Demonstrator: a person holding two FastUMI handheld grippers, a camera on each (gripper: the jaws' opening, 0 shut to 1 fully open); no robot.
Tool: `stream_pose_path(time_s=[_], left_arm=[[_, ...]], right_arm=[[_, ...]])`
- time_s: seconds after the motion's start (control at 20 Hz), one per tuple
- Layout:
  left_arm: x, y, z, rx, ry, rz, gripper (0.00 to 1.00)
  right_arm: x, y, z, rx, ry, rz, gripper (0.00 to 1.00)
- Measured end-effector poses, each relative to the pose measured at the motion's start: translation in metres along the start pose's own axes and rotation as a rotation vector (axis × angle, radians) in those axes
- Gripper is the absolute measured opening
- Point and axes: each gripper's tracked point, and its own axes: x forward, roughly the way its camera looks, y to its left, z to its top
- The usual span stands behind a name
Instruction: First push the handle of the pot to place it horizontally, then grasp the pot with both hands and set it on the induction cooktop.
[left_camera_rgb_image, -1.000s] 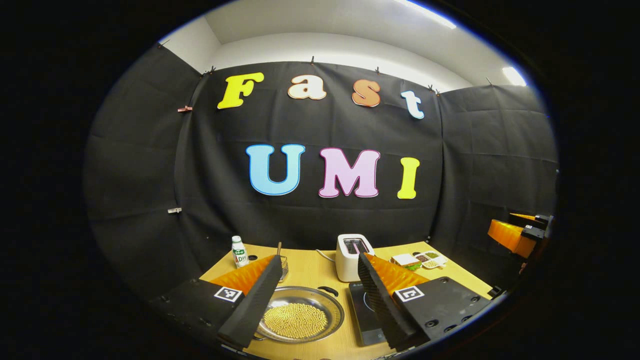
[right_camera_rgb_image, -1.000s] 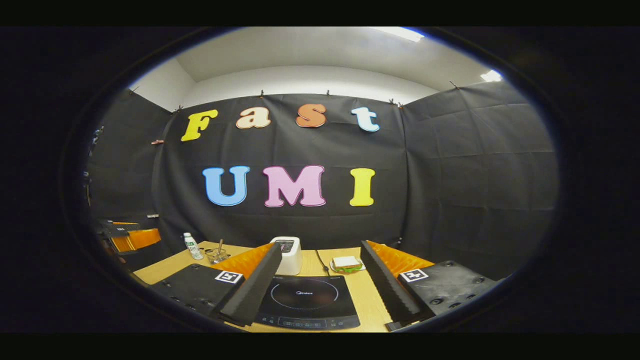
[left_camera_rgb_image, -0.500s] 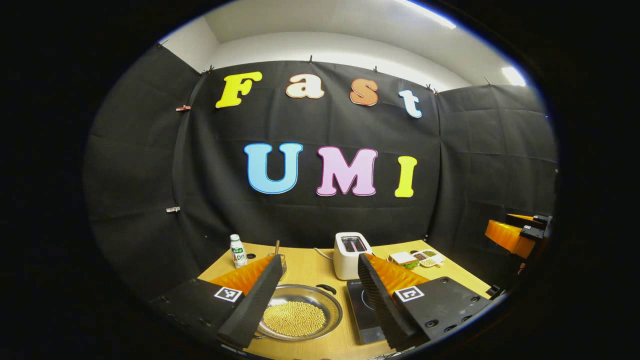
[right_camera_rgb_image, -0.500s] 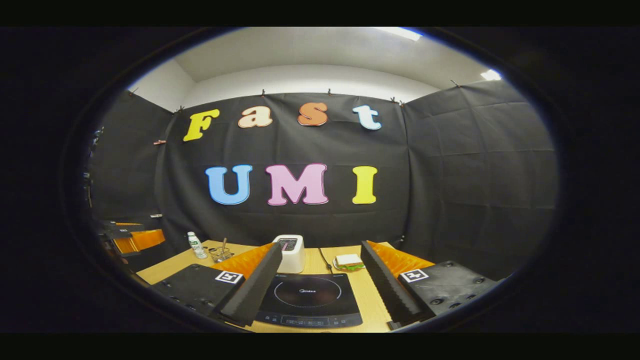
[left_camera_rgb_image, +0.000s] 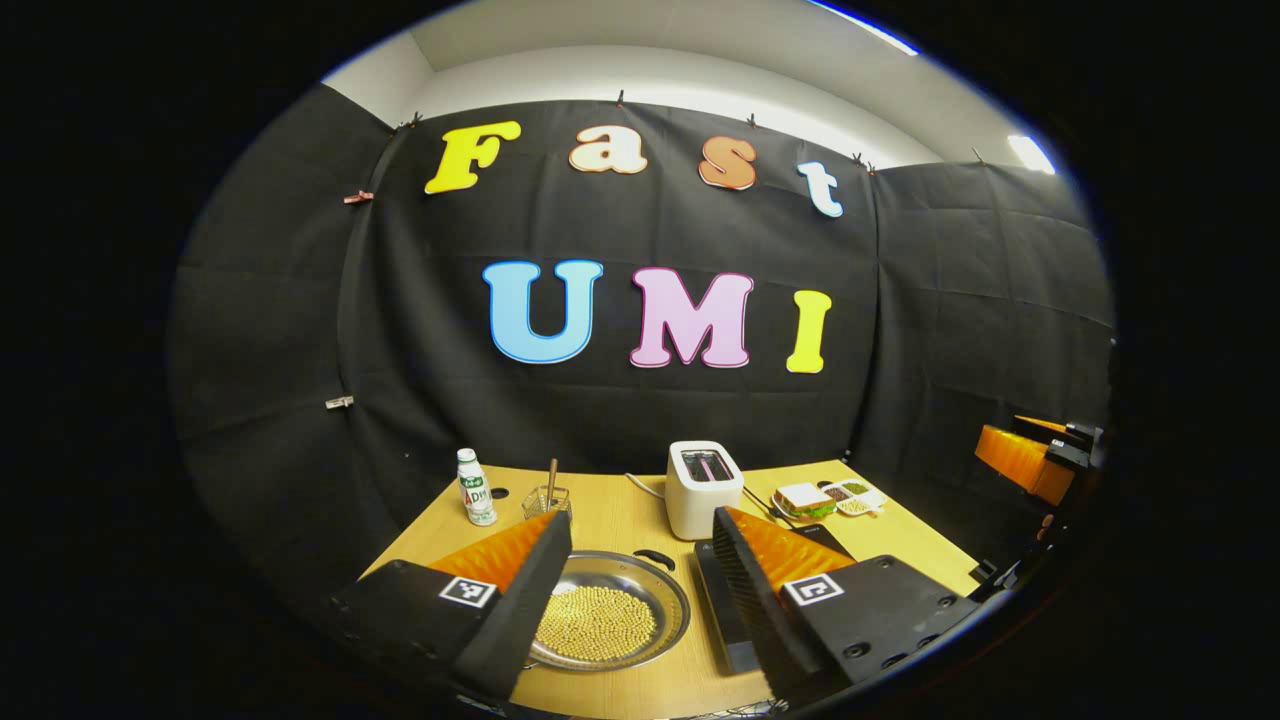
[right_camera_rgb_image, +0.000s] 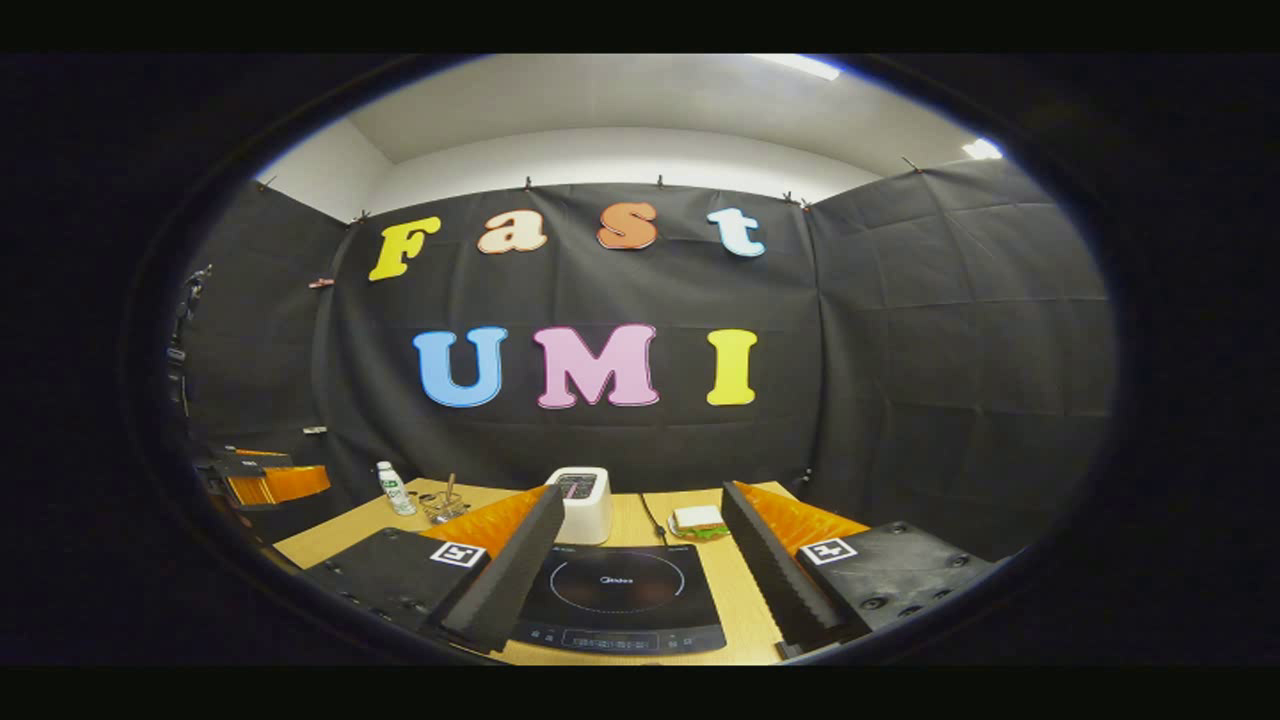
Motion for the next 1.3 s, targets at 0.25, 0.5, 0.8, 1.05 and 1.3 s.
stream_pose_path(time_s=[0.25, 0.5, 0.8, 1.05, 1.3], left_arm=[[0.013, 0.018, -0.033, -0.060, 0.101, -0.046, 0.61], [0.019, 0.035, -0.065, -0.089, 0.194, -0.075, 0.36], [0.016, 0.048, -0.104, -0.158, 0.299, -0.107, 0.16], [0.012, 0.061, -0.139, -0.165, 0.389, -0.123, 0.05], [0.007, 0.062, -0.191, -0.126, 0.510, -0.168, 0.07]], right_arm=[[0.001, 0.009, -0.006, -0.008, 0.017, 0.023, 0.98], [0.000, 0.019, -0.015, -0.017, 0.035, 0.043, 0.98], [0.007, 0.024, -0.022, -0.017, 0.057, 0.048, 0.98], [0.013, 0.028, -0.031, -0.018, 0.079, 0.056, 0.98], [0.019, 0.033, -0.041, -0.011, 0.103, 0.064, 0.98]])
